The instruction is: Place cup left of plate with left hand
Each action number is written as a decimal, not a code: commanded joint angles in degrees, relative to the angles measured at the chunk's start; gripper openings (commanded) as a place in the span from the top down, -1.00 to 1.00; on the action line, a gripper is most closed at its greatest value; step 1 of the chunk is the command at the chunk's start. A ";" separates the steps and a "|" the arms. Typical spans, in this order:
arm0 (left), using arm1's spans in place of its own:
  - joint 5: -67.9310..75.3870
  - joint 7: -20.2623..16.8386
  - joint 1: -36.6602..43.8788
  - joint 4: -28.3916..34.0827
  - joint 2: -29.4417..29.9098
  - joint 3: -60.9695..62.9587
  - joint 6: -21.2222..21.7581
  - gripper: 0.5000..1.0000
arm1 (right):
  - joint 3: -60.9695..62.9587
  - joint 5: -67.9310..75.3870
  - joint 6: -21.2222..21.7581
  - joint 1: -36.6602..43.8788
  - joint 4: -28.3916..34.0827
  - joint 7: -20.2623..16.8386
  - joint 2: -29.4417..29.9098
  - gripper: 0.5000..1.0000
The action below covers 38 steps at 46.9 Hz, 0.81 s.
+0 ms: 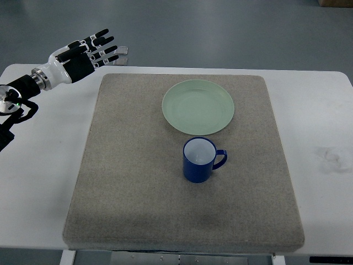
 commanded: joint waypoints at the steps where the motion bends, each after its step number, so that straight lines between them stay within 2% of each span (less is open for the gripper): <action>1: -0.06 -0.05 0.25 0.08 0.15 0.00 -0.01 -0.99 | 0.00 0.00 0.00 0.00 0.00 0.00 0.00 -0.73; 25: 0.38 -0.13 0.25 -0.44 0.15 0.17 -0.01 -0.99 | 0.00 0.00 0.00 0.00 0.00 0.00 0.00 -0.73; 30: 5.73 -0.31 0.16 -0.44 0.15 0.00 -0.01 -0.99 | 0.00 0.00 0.00 0.00 0.00 0.00 0.00 -0.73; 34: 11.18 -1.54 0.25 -0.44 0.24 -0.71 -0.01 -0.99 | 0.00 0.00 0.00 0.00 0.00 0.00 0.00 -0.73; 38: 15.49 -4.43 0.51 -0.53 1.38 -0.71 -0.01 -0.99 | 0.00 0.00 0.00 0.00 0.00 0.00 0.00 -0.73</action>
